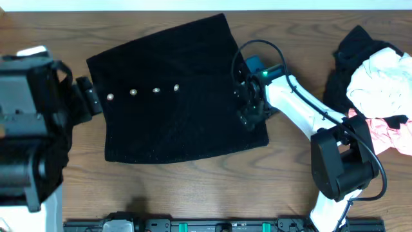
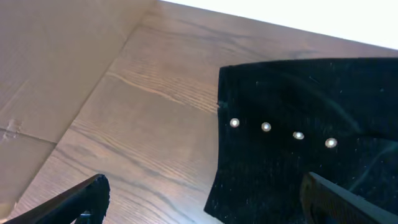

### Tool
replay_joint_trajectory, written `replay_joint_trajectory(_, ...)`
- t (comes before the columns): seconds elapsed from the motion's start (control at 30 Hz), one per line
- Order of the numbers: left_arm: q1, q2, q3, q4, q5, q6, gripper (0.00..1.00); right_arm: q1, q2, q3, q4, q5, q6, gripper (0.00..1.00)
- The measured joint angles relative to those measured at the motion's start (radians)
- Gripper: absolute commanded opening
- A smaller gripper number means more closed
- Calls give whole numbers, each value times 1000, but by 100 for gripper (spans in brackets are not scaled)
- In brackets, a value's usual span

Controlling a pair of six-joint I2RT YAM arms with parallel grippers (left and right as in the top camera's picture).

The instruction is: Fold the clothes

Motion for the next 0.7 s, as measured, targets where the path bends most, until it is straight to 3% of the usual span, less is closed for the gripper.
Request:
replay_joint_trajectory(0.13,0,21,-3,0,0,0,98,0,0,-1,-21,-122,40,66)
replay_joint_trajectory(0.37,0,14,-3,0,0,0,98,0,0,-69,-16,-105,173,61)
replay_joint_trajectory(0.43,0,12,-3,0,0,0,98,-3,0,-106,-6,-73,207,52)
replay_joint_trajectory(0.53,0,9,-3,0,0,0,98,-16,0,-171,39,-39,241,29)
replay_joint_trajectory(0.7,0,8,-3,0,0,-1,98,-45,-26,-217,53,-34,320,6)
